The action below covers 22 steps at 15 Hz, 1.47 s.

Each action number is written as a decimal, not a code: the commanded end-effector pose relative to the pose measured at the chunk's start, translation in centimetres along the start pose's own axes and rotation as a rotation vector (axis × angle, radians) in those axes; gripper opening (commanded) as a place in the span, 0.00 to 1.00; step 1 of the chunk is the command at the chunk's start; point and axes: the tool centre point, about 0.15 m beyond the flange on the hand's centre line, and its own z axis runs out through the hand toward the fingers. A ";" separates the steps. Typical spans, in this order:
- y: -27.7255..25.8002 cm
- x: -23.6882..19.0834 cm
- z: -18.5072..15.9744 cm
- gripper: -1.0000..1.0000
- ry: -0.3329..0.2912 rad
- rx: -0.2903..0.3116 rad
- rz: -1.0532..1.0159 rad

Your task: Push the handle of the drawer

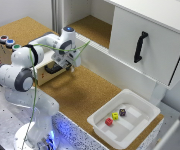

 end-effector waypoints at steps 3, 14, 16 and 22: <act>-2.1 -1.8 5.1 1.00 -0.026 -0.012 0.059; -0.6 0.4 8.7 0.00 -0.072 0.005 0.037; -1.1 0.9 8.6 0.00 -0.071 0.005 0.013; -3.0 1.7 10.0 0.00 -0.110 0.007 -0.084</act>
